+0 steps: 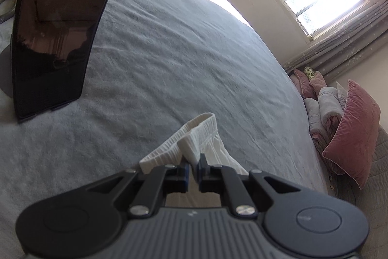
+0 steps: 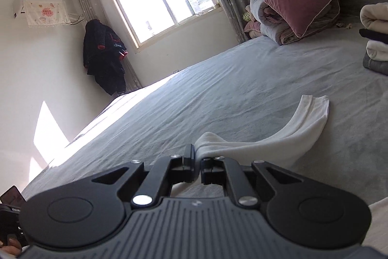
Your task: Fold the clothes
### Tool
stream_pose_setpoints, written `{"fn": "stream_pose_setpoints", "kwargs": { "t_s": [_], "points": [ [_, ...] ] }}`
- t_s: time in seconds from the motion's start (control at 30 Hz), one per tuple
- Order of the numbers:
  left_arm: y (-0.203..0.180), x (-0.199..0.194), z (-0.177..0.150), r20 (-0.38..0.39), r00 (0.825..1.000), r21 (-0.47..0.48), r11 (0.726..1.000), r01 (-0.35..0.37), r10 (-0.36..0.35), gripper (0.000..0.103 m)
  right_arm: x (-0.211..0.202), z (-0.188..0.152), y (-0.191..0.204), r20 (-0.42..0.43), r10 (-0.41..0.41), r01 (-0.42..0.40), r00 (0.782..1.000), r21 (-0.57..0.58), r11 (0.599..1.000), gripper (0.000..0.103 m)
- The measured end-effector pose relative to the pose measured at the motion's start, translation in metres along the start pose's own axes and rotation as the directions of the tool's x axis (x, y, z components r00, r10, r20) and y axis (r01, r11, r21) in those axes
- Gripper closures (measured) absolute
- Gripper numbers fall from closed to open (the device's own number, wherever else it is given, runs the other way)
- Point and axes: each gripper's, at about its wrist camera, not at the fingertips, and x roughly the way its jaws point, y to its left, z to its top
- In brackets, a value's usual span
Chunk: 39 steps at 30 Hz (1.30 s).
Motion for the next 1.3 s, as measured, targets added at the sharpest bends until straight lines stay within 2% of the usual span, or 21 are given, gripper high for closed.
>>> {"fn": "stream_pose_setpoints", "kwargs": {
  "t_s": [0.17, 0.43, 0.53, 0.7, 0.77, 0.9, 0.97, 1.0, 1.03, 1.07, 1.13, 1.3],
  "points": [
    [0.007, -0.003, 0.003, -0.005, 1.0, 0.007, 1.0, -0.014, 0.014, 0.097, -0.003, -0.015, 0.002, -0.007, -0.02, 0.02, 1.0, -0.111, 0.994, 0.095],
    [0.022, 0.003, 0.001, -0.058, 0.997, -0.021, 0.999, -0.05, 0.048, 0.095, 0.006, -0.046, -0.006, -0.084, -0.071, 0.053, 0.994, -0.197, 0.979, 0.095],
    [0.022, -0.001, 0.001, -0.055, 0.997, -0.021, 0.998, -0.052, 0.051, 0.094, 0.009, -0.05, -0.009, -0.102, -0.081, 0.058, 0.991, -0.216, 0.975, 0.095],
    [0.017, -0.009, 0.001, -0.05, 0.991, -0.006, 0.993, -0.12, 0.12, 0.085, 0.008, -0.056, -0.011, -0.132, -0.08, 0.048, 0.988, -0.226, 0.973, 0.095],
    [0.009, -0.013, 0.0, -0.035, 0.98, 0.046, 0.98, -0.193, 0.195, 0.068, 0.005, -0.057, -0.01, -0.154, -0.078, 0.04, 0.985, -0.232, 0.972, 0.095],
    [-0.009, -0.024, -0.006, 0.018, 0.962, 0.136, 0.952, -0.273, 0.273, 0.06, 0.002, -0.055, -0.012, -0.232, -0.071, 0.013, 0.97, -0.242, 0.97, 0.088],
    [-0.017, -0.033, -0.01, 0.062, 0.951, 0.155, 0.939, -0.308, 0.302, 0.052, 0.0, -0.05, -0.017, -0.267, -0.077, 0.016, 0.961, -0.224, 0.974, 0.077],
    [-0.023, -0.037, -0.013, 0.085, 0.946, 0.17, 0.931, -0.322, 0.312, 0.049, -0.003, -0.046, -0.02, -0.272, -0.078, 0.02, 0.959, -0.21, 0.978, 0.073],
    [-0.028, -0.04, -0.017, 0.104, 0.943, 0.188, 0.924, -0.332, 0.317, 0.045, -0.005, -0.043, -0.023, -0.275, -0.079, 0.025, 0.958, -0.196, 0.98, 0.064],
    [-0.032, -0.042, -0.02, 0.116, 0.94, 0.206, 0.918, -0.338, 0.321, 0.044, -0.007, -0.04, -0.027, -0.272, -0.086, 0.034, 0.958, -0.187, 0.982, 0.061],
    [-0.04, -0.043, -0.027, 0.13, 0.939, 0.229, 0.912, -0.341, 0.318, 0.043, -0.012, -0.033, -0.035, -0.265, -0.098, 0.053, 0.959, -0.172, 0.984, 0.061],
    [-0.067, -0.026, -0.044, 0.075, 0.966, 0.306, 0.916, -0.259, 0.248, 0.042, -0.003, -0.009, -0.045, -0.221, -0.142, 0.097, 0.965, -0.201, 0.975, 0.061]
  ]
}}
